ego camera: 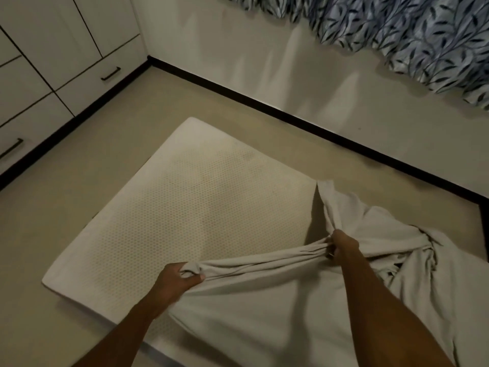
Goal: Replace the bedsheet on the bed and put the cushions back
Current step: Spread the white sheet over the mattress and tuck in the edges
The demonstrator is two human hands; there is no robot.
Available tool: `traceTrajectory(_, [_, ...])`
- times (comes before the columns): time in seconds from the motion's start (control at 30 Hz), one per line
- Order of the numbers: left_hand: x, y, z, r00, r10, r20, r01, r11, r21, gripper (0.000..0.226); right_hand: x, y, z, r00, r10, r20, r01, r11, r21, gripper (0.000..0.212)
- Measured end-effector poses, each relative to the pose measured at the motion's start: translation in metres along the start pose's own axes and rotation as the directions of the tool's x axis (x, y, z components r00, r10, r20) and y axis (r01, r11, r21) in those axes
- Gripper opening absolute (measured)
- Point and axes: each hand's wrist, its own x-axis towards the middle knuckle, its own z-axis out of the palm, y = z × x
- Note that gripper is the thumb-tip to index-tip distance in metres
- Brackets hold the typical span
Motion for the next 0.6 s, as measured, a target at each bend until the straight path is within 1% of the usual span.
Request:
traceTrajectory(0.03, [-0.001, -0.003, -0.001, 0.999, 0.038, -0.030, -0.037, 0.999, 0.034, 0.022, -0.003, -0.007, 0.004, 0.999, -0.005, 0.038, 0.001, 0.994, 0.111, 0.020])
traceTrajectory(0.07, [-0.002, -0.007, -0.004, 0.996, 0.070, -0.057, -0.066, 0.996, 0.061, 0.020, -0.006, -0.016, 0.011, 0.996, -0.027, 0.088, 0.008, 0.977, 0.212, 0.036])
traceTrajectory(0.1, [-0.002, -0.011, -0.007, 0.991, 0.101, -0.082, -0.094, 0.992, 0.089, 0.016, -0.004, -0.022, 0.017, 0.991, -0.026, 0.135, -0.016, 0.953, 0.301, 0.054])
traceTrajectory(0.13, [-0.002, -0.015, -0.012, 0.985, 0.125, -0.121, -0.110, 0.986, 0.126, 0.012, 0.004, -0.027, 0.027, 0.982, -0.044, 0.184, -0.029, 0.926, 0.376, 0.069])
traceTrajectory(0.17, [-0.002, -0.021, -0.019, 0.976, 0.141, -0.165, -0.114, 0.980, 0.162, 0.009, 0.017, -0.032, 0.038, 0.977, -0.072, 0.202, -0.016, 0.914, 0.405, 0.077])
traceTrajectory(0.2, [-0.002, -0.026, -0.028, 0.968, 0.140, -0.208, -0.100, 0.976, 0.194, 0.007, 0.014, -0.039, 0.049, 0.973, -0.092, 0.210, 0.000, 0.915, 0.403, 0.075])
traceTrajectory(0.27, [0.001, -0.037, -0.047, 0.948, 0.127, -0.290, -0.054, 0.968, 0.247, 0.005, -0.001, -0.051, 0.076, 0.981, -0.109, 0.160, 0.049, 0.939, 0.339, 0.058])
traceTrajectory(0.3, [0.003, -0.044, -0.060, 0.936, 0.122, -0.331, -0.030, 0.963, 0.269, 0.006, -0.010, -0.056, 0.092, 0.980, -0.134, 0.148, 0.083, 0.948, 0.306, 0.053])
traceTrajectory(0.37, [0.008, -0.054, -0.085, 0.909, 0.073, -0.409, 0.061, 0.950, 0.306, 0.020, -0.042, -0.061, 0.123, 0.962, -0.200, 0.186, 0.156, 0.962, 0.226, 0.049])
traceTrajectory(0.43, [0.009, -0.061, -0.112, 0.862, 0.000, -0.507, 0.181, 0.934, 0.307, 0.033, -0.098, -0.068, 0.155, 0.943, -0.283, 0.173, 0.263, 0.956, 0.127, 0.035])
traceTrajectory(0.47, [0.008, -0.064, -0.129, 0.832, -0.023, -0.555, 0.216, 0.934, 0.285, 0.037, -0.115, -0.071, 0.177, 0.931, -0.316, 0.182, 0.309, 0.949, 0.066, 0.030])
traceTrajectory(0.5, [0.008, -0.065, -0.141, 0.805, -0.025, -0.592, 0.227, 0.936, 0.268, 0.038, -0.132, -0.074, 0.194, 0.923, -0.338, 0.183, 0.341, 0.940, 0.019, 0.029])
traceTrajectory(0.57, [0.005, -0.063, -0.163, 0.759, -0.016, -0.651, 0.217, 0.949, 0.230, 0.037, -0.164, -0.077, 0.222, 0.929, -0.332, 0.166, 0.340, 0.940, -0.027, 0.030])
traceTrajectory(0.6, [0.004, -0.062, -0.176, 0.739, -0.011, -0.674, 0.210, 0.954, 0.214, 0.035, -0.176, -0.075, 0.233, 0.929, -0.327, 0.174, 0.340, 0.939, -0.047, 0.024])
